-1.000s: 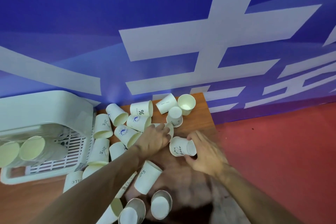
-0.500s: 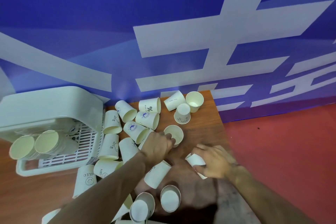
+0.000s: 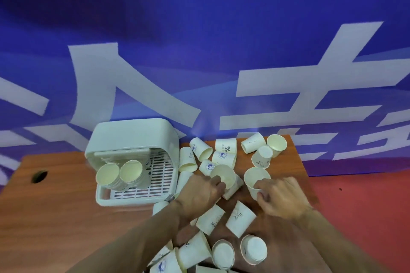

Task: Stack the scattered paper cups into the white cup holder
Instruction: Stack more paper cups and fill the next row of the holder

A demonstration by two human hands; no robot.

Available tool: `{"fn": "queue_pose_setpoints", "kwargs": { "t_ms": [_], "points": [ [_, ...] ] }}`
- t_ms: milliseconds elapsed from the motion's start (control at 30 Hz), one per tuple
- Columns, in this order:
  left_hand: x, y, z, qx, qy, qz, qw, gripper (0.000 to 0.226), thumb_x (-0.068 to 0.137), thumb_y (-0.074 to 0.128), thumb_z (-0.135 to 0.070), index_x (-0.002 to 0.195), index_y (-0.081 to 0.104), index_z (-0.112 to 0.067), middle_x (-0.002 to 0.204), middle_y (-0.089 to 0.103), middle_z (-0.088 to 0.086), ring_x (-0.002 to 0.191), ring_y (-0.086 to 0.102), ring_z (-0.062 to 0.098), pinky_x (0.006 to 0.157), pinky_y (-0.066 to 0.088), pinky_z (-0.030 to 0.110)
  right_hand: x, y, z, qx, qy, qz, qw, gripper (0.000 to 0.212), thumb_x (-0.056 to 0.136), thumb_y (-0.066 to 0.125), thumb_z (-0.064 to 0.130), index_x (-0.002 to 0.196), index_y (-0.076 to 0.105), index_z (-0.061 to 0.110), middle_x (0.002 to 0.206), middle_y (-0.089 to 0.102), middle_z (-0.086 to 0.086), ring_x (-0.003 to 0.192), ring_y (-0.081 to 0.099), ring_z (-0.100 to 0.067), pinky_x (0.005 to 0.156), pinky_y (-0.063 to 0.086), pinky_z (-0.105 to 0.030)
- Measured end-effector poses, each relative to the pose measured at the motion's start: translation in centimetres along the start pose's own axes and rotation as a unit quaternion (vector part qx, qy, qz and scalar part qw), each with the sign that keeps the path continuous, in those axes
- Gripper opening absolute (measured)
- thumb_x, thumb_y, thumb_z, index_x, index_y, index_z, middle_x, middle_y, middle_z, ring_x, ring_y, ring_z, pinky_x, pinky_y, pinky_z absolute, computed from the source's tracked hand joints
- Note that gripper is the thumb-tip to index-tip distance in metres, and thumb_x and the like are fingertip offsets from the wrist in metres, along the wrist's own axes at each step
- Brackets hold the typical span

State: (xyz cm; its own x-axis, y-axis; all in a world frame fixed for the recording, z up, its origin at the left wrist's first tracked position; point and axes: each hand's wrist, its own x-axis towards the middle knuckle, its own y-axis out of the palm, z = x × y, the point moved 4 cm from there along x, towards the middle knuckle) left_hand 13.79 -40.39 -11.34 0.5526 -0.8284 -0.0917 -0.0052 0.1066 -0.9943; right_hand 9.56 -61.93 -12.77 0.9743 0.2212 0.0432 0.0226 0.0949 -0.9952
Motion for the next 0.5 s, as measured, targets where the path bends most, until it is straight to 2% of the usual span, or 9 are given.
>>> {"fn": "queue_pose_setpoints", "kwargs": {
  "t_ms": [67, 167, 300, 400, 500],
  "points": [
    [-3.3, -0.8, 1.9, 0.008, -0.002, -0.012, 1.0, 0.014, 0.093, 0.057, -0.024, 0.08, 0.059, -0.02, 0.073, 0.056, -0.002, 0.053, 0.055, 0.019, 0.041, 0.043, 0.028, 1.3, -0.6, 3.2, -0.006, -0.012, -0.007, 1.0, 0.017, 0.075, 0.053, 0.04, 0.078, 0.064, 0.028, 0.068, 0.067, 0.012, 0.057, 0.061, -0.01, 0.046, 0.042, -0.026],
    [-8.2, -1.4, 5.0, 0.016, -0.018, -0.018, 1.0, 0.016, 0.079, 0.072, -0.02, 0.072, 0.058, -0.021, 0.065, 0.053, -0.003, 0.045, 0.05, 0.018, 0.036, 0.039, 0.025, 3.4, -1.5, 8.8, 0.007, -0.046, -0.032, 0.998, 0.017, 0.078, 0.055, 0.042, 0.082, 0.068, 0.031, 0.074, 0.068, 0.013, 0.061, 0.063, -0.01, 0.047, 0.042, -0.027],
    [-14.4, -1.7, 9.3, 0.038, -0.049, -0.008, 0.998, 0.019, 0.071, 0.076, -0.018, 0.068, 0.057, -0.021, 0.061, 0.051, -0.003, 0.043, 0.048, 0.019, 0.034, 0.036, 0.024, 6.3, -2.4, 16.1, 0.028, -0.102, -0.069, 0.992, 0.011, 0.081, 0.059, 0.038, 0.084, 0.068, 0.033, 0.077, 0.066, 0.014, 0.063, 0.061, -0.007, 0.044, 0.039, -0.026],
    [-18.4, -2.1, 12.4, 0.049, -0.073, -0.008, 0.996, 0.021, 0.067, 0.08, -0.023, 0.064, 0.059, -0.021, 0.058, 0.051, -0.004, 0.041, 0.048, 0.018, 0.035, 0.025, 0.022, 8.2, -2.5, 20.8, 0.042, -0.126, -0.092, 0.987, 0.003, 0.08, 0.066, 0.035, 0.082, 0.067, 0.032, 0.076, 0.065, 0.013, 0.068, 0.062, -0.008, 0.043, 0.044, -0.028],
    [-22.0, -2.0, 15.3, 0.049, -0.095, -0.001, 0.994, 0.022, 0.06, 0.08, -0.019, 0.062, 0.059, -0.023, 0.059, 0.052, -0.005, 0.042, 0.05, 0.018, 0.034, 0.026, 0.022, 9.9, -2.3, 24.7, 0.064, -0.138, -0.106, 0.983, 0.006, 0.08, 0.072, 0.035, 0.084, 0.068, 0.033, 0.08, 0.066, 0.016, 0.074, 0.063, -0.007, 0.048, 0.046, -0.025]
  ]
}}
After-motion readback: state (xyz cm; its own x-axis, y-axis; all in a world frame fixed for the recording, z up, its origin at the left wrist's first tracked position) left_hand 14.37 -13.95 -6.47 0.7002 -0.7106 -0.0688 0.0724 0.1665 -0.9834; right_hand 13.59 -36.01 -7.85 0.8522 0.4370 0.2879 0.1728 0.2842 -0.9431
